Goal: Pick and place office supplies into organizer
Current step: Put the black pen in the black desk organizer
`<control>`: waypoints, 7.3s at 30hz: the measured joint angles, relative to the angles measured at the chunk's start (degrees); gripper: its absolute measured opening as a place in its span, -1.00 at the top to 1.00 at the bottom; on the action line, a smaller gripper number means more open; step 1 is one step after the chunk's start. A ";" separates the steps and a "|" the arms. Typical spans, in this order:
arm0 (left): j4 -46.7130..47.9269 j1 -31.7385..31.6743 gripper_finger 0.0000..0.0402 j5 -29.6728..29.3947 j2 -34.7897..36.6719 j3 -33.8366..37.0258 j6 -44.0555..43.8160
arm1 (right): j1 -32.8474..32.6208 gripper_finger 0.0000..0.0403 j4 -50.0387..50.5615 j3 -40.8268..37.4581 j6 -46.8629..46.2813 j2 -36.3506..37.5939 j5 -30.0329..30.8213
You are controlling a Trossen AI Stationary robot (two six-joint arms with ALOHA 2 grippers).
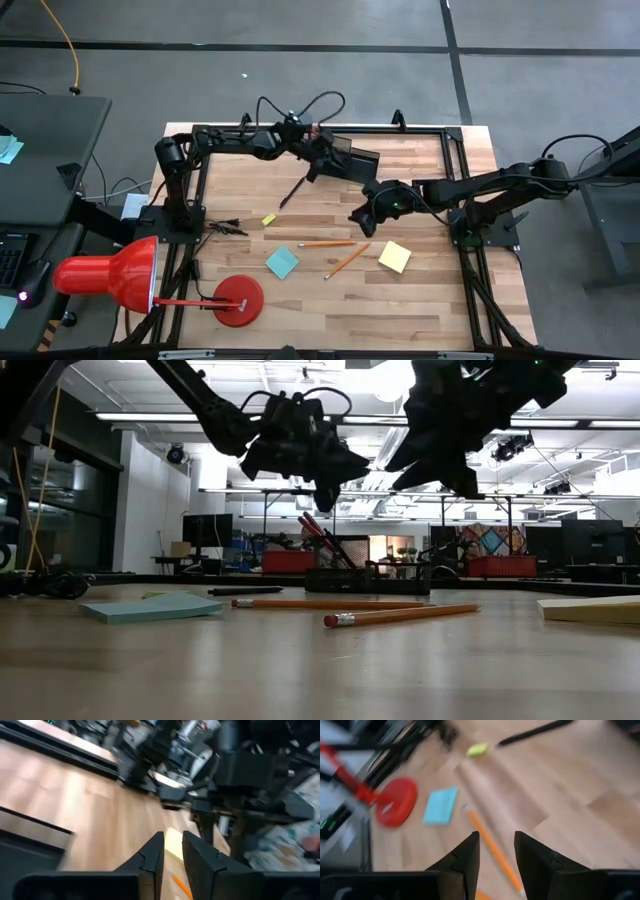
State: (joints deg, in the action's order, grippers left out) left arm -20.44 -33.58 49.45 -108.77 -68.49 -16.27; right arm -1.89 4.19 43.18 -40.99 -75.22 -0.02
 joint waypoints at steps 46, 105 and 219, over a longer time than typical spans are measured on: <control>60.36 29.62 0.93 -50.01 17.51 0.02 -0.86 | 8.93 0.44 16.23 0.07 39.94 -0.02 -26.17; 60.98 7.71 0.44 -49.44 3.65 0.07 -9.64 | 7.91 0.44 -2.12 0.07 32.12 -0.02 -17.37; 64.60 25.80 0.71 -63.09 -4.76 -6.67 -11.19 | 7.85 0.44 4.92 0.02 12.50 -0.02 -17.02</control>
State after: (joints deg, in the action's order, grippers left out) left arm 44.15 -7.78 -13.64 -113.53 -75.16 -27.46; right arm 5.96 9.10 43.20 -28.49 -75.24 -17.04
